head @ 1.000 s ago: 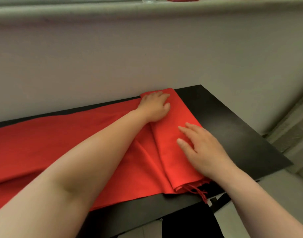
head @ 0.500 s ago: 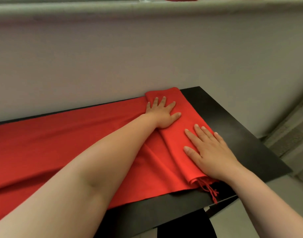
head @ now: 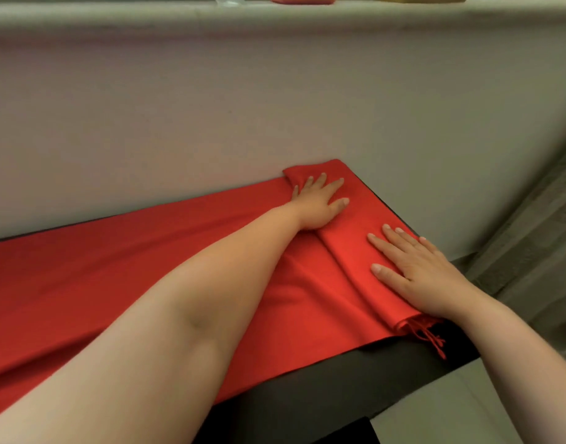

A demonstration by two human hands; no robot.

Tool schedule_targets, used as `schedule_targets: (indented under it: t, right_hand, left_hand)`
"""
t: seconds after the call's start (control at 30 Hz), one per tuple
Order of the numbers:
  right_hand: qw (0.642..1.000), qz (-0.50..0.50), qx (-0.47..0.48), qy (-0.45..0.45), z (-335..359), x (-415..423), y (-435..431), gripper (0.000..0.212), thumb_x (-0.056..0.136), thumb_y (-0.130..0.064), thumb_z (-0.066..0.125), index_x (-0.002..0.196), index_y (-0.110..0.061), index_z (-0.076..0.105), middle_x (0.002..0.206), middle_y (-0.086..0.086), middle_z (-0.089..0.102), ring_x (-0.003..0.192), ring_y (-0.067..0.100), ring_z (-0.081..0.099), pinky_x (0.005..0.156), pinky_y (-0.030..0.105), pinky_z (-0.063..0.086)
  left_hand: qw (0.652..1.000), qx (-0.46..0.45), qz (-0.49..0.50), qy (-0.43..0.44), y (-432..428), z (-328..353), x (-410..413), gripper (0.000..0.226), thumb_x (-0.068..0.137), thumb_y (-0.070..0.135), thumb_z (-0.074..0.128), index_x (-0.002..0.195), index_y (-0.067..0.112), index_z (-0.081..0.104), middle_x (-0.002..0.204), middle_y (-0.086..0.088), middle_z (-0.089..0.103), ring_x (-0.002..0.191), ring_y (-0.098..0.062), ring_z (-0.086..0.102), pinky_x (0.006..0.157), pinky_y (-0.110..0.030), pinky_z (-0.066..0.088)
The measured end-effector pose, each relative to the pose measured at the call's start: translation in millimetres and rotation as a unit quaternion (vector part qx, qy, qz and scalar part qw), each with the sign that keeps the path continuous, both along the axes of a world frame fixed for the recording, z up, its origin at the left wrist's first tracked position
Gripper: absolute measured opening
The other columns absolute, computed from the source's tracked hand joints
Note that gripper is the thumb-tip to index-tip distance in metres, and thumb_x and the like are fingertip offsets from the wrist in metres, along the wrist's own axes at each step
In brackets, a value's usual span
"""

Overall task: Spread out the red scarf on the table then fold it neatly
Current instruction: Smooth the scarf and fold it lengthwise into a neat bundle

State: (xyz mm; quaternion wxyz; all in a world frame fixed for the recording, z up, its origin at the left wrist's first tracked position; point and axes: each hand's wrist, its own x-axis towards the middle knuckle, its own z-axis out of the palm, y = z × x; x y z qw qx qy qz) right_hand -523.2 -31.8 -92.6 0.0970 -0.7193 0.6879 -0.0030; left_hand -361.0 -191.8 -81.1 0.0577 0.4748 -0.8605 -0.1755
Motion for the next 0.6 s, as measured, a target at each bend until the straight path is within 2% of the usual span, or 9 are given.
schedule_targets:
  t: [0.1,0.2,0.3,0.4,0.5,0.6]
  right_hand:
    - [0.999,-0.008,-0.026,-0.028,1.2,1.9,1.2,0.062,0.092,-0.056,0.032,0.148,-0.037,0.013,0.159,-0.003,0.007,0.146,0.012,0.004,0.119,0.037,0.003]
    - [0.989,0.013,-0.110,-0.099,8.3,25.0,13.1,0.060,0.090,-0.056,0.035,0.144,-0.032,0.031,0.156,0.000,0.024,0.145,0.017,0.015,0.117,0.039,0.009]
    - [0.971,0.103,-0.167,-0.139,16.0,67.0,32.2,0.061,0.082,-0.058,0.036,0.132,-0.027,0.052,0.145,0.002,0.044,0.139,0.023,0.033,0.114,0.042,0.021]
    - [0.948,0.211,-0.173,-0.167,15.7,102.9,52.6,0.042,0.079,-0.052,0.052,0.108,-0.025,0.067,0.120,-0.001,0.062,0.116,0.021,0.054,0.100,0.041,0.041]
    - [0.938,0.270,-0.139,-0.165,8.2,125.2,68.6,0.036,0.073,-0.054,0.059,0.095,-0.028,0.068,0.100,-0.010,0.058,0.095,0.013,0.054,0.085,0.038,0.046]
    - [0.939,0.270,-0.133,-0.167,1.2,140.6,73.1,0.024,0.075,-0.048,0.058,0.086,-0.027,0.067,0.090,-0.010,0.056,0.084,0.014,0.052,0.077,0.038,0.046]
  left_hand:
    - [0.999,-0.021,-0.011,0.028,15.4,8.9,30.1,0.055,0.097,0.042,0.035,0.148,0.028,0.018,0.159,-0.009,0.003,0.146,-0.031,-0.001,0.116,-0.050,0.003]
    - [0.999,-0.049,-0.020,0.009,49.1,13.1,72.9,0.053,0.096,0.038,0.040,0.146,0.027,0.024,0.158,-0.009,0.010,0.145,-0.031,0.007,0.117,-0.050,0.008]
    - [0.998,-0.050,-0.040,-0.003,95.9,9.0,121.3,0.055,0.093,0.035,0.048,0.144,0.021,0.032,0.154,-0.014,0.022,0.144,-0.029,0.018,0.118,-0.038,0.013]
    - [0.996,-0.062,-0.060,-0.006,144.7,8.2,163.3,0.056,0.088,0.044,0.055,0.136,0.017,0.044,0.142,-0.014,0.041,0.133,-0.026,0.037,0.110,-0.025,0.021]
    - [0.993,-0.098,-0.064,-0.022,192.4,8.1,194.0,0.065,0.073,0.068,0.049,0.120,0.024,0.053,0.117,-0.002,0.049,0.108,-0.019,0.046,0.096,-0.026,0.033]
    - [0.994,-0.092,-0.047,-0.040,224.0,3.2,208.9,0.056,0.070,0.070,0.048,0.105,0.026,0.052,0.105,0.004,0.047,0.096,-0.016,0.044,0.088,-0.026,0.036]
